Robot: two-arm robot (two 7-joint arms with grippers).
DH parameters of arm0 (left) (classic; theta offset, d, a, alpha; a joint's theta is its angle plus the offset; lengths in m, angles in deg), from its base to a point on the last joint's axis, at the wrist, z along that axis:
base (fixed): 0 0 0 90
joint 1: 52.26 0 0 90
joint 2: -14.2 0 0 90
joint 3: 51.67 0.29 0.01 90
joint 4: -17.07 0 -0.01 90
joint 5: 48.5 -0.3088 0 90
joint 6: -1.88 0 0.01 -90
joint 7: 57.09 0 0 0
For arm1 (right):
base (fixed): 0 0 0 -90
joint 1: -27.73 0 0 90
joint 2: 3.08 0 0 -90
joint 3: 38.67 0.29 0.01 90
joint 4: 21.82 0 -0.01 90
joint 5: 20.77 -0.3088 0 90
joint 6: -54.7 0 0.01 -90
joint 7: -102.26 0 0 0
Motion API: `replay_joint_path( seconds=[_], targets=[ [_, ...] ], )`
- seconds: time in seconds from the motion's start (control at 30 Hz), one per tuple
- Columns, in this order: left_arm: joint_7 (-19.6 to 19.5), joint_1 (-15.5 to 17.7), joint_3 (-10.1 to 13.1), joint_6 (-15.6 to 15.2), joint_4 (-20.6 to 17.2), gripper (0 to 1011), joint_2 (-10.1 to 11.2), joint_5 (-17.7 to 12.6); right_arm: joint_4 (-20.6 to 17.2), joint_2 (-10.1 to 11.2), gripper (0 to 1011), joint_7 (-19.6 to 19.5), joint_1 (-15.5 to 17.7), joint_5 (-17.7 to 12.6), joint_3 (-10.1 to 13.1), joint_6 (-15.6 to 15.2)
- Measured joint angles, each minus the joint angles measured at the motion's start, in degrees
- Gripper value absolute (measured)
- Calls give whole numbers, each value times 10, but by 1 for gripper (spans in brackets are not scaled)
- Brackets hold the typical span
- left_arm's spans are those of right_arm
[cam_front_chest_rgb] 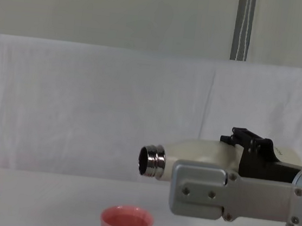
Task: Grasp the thermos with one hand and pour water into the cup lid.
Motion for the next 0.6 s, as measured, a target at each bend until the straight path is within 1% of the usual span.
replay_joint_path(
  seconds=[0.17, 0.23, 0.3, 0.4, 0.47, 0.5, 0.57, 0.6],
  targets=[
    [0, 0, 0, 0, 0, 1001, 0, 0, 0, -6, 946, -8, 3, -18, 5, 9],
    [0, 0, 0, 0, 0, 1001, 0, 0, 0, -10, 946, -12, 5, -30, 8, 17],
    [0, 0, 0, 0, 0, 1001, 0, 0, 0, -11, 946, -13, 6, -34, 9, 19],
    [0, 0, 0, 0, 0, 1001, 0, 0, -1, -17, 946, -20, 10, -52, 14, 27],
    [0, 0, 0, 0, 0, 1001, 0, 0, -1, -22, 946, -28, 15, -72, 21, 38],
    [0, 0, 0, 0, 0, 1001, 0, 0, -1, -22, 946, -28, 15, -72, 21, 38],
    [0, 0, 0, 0, 0, 1001, 0, 0, 0, -28, 946, -38, 21, -94, 31, 47],
    [0, 0, 0, 0, 0, 1001, 0, 0, 0, -28, 946, -38, 21, -94, 31, 47]
  ],
)
